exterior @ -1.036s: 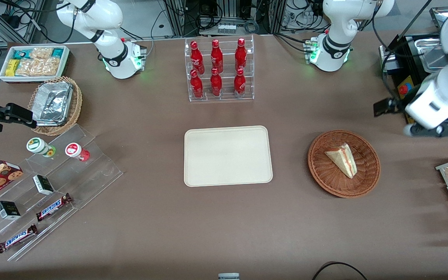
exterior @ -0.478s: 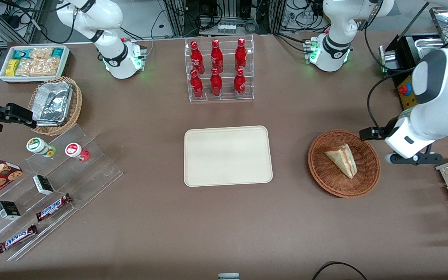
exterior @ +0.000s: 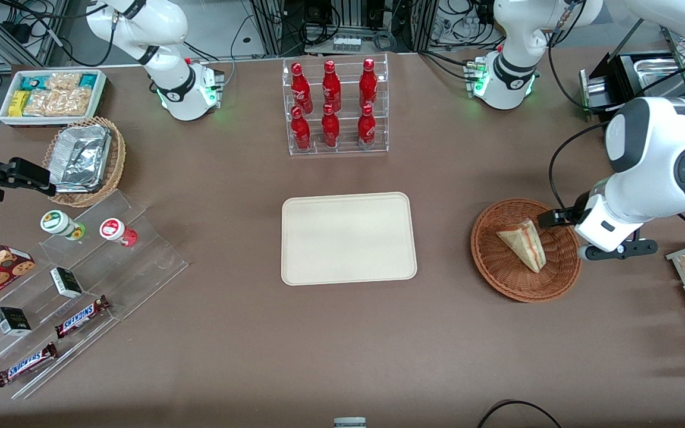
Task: Place sandwich from basket to tray
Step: 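Lower the open left gripper around the wrapped sandwich and close it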
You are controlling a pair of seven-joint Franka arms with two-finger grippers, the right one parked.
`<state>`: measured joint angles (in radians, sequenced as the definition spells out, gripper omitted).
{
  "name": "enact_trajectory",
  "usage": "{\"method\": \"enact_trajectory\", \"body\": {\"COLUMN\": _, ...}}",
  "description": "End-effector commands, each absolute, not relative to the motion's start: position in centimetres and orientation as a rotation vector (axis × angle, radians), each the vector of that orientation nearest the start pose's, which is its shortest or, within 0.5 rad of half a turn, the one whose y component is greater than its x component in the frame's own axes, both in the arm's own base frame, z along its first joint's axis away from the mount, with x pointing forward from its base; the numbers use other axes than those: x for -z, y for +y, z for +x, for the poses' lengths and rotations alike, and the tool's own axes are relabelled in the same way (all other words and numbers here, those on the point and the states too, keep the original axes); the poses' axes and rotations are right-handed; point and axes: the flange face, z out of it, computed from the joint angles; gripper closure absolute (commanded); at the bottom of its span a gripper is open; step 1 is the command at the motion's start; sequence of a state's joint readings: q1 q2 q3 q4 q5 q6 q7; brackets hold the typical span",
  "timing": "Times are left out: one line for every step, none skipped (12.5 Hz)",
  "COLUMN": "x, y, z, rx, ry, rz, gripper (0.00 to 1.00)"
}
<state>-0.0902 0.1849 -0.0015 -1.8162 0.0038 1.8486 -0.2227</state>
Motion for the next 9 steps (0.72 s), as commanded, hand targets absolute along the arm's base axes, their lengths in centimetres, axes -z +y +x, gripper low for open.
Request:
{"method": "enact_trajectory", "body": {"x": -40.4, "y": -5.7, "z": 57.4, "rx": -0.162, "ry": -0.385, "rz": -3.099, "gripper": 0.0}}
{"method": "enact_trajectory", "body": {"x": -39.7, "y": -5.7, "z": 57.0, "rx": -0.145, "ry": -0.461, "rz": -3.089, "gripper": 0.0}}
{"method": "enact_trajectory", "body": {"x": -39.0, "y": -5.6, "z": 56.7, "rx": -0.138, "ry": -0.526, "rz": -3.079, "gripper": 0.0}}
{"method": "enact_trajectory", "body": {"x": -38.4, "y": -5.5, "z": 56.4, "rx": -0.129, "ry": -0.615, "rz": -3.063, "gripper": 0.0}}
{"method": "enact_trajectory", "body": {"x": -37.7, "y": -5.6, "z": 56.3, "rx": -0.096, "ry": -0.782, "rz": -3.026, "gripper": 0.0}}
{"method": "enact_trajectory", "body": {"x": -36.9, "y": -5.6, "z": 55.9, "rx": -0.075, "ry": -0.877, "rz": -2.999, "gripper": 0.0}}
{"method": "enact_trajectory", "body": {"x": -36.3, "y": -5.6, "z": 55.5, "rx": -0.073, "ry": -0.905, "rz": -2.991, "gripper": 0.0}}
{"method": "enact_trajectory", "body": {"x": -35.9, "y": -5.6, "z": 55.2, "rx": -0.076, "ry": -0.927, "rz": -2.99, "gripper": 0.0}}
{"method": "enact_trajectory", "body": {"x": -35.2, "y": -5.5, "z": 54.9, "rx": -0.059, "ry": -0.981, "rz": -2.977, "gripper": 0.0}}
